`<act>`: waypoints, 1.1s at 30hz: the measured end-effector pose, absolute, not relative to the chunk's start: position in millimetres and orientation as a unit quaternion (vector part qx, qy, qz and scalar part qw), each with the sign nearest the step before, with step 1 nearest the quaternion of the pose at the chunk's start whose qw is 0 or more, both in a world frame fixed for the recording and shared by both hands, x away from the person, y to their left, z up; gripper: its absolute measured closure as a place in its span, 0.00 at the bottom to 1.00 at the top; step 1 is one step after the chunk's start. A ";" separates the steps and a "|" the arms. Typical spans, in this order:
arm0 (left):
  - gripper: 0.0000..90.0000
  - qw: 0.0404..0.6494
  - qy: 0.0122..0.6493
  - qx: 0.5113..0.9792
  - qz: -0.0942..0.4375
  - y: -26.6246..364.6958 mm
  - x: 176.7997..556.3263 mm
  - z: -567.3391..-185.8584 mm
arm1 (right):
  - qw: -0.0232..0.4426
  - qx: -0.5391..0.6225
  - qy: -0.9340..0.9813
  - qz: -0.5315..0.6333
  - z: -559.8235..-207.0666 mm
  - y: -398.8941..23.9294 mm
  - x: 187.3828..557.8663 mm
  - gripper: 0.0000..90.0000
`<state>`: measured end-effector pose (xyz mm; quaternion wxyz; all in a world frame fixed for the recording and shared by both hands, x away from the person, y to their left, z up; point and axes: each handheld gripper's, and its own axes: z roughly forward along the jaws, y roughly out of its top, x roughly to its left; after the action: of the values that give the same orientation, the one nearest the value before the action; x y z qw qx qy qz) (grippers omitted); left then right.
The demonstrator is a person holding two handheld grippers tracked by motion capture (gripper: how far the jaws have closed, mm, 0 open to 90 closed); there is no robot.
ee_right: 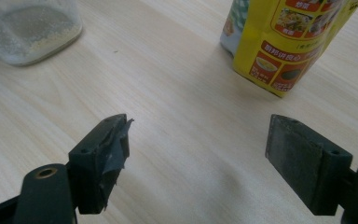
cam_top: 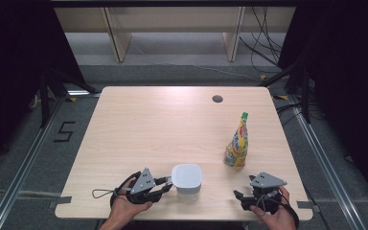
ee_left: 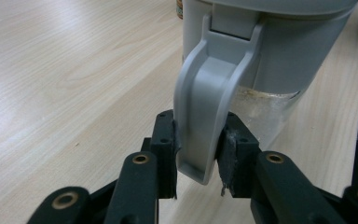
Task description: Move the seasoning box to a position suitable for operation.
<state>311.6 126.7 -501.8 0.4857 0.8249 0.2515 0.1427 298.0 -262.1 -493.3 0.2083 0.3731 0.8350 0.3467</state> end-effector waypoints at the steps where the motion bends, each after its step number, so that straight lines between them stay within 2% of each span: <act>1: 0.77 0.484 0.247 0.828 0.137 127.2 311.7 -501.2 | 0.205 0.376 0.834 0.348 -493.2 -261.3 297.7 0.25; 6: 0.73 0.481 0.245 0.831 0.136 129.2 311.3 -501.6 | 0.210 0.377 0.832 0.347 -492.7 -261.2 297.5 0.25; 8: 0.60 0.475 0.252 0.833 0.134 130.9 308.0 -501.6 | 0.193 0.392 0.831 0.344 -492.2 -259.7 295.0 0.25; 9: 0.53 0.475 0.252 0.833 0.134 130.9 308.0 -501.6 | 0.210 0.377 0.833 0.347 -492.6 -261.4 297.5 0.25; 10: 0.53 0.476 0.254 0.831 0.135 132.8 307.4 -501.0 | 0.210 0.377 0.833 0.347 -492.6 -261.4 297.5 0.25; 11: 0.46 0.481 0.255 0.828 0.132 134.8 306.4 -499.0 | 0.198 0.386 0.831 0.347 -492.6 -261.0 296.8 0.25; 12: 0.46 0.486 0.265 0.823 0.130 136.7 305.0 -496.8 | 0.198 0.386 0.831 0.347 -492.6 -261.0 296.8 0.25; 14: 0.39 0.499 0.269 0.814 0.127 141.4 304.9 -491.4 | 0.208 0.378 0.832 0.348 -493.0 -263.0 298.4 0.25; 19: 0.34 0.518 0.270 0.802 0.125 147.8 304.8 -473.9 | 0.205 0.378 0.832 0.350 -495.3 -265.1 300.1 0.25; 23: 0.35 0.516 0.258 0.806 0.136 148.2 304.6 -462.7 | 0.200 0.385 0.829 0.354 -494.4 -265.6 299.7 0.25; 27: 0.36 0.522 0.271 0.799 0.129 146.4 301.7 -457.3 | 0.192 0.397 0.827 0.348 -494.7 -266.1 298.9 0.24; 30: 0.36 0.526 0.265 0.799 0.126 144.7 297.8 -452.4 | 0.204 0.383 0.831 0.349 -494.9 -266.2 299.6 0.24; 33: 0.36 0.526 0.256 0.801 0.126 141.2 295.3 -447.9 | 0.192 0.390 0.831 0.347 -494.7 -263.8 298.1 0.24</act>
<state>295.3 141.2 -447.9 0.5261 0.8012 0.2556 0.1264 298.1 -263.8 -494.7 0.1923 0.3898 0.8309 0.3474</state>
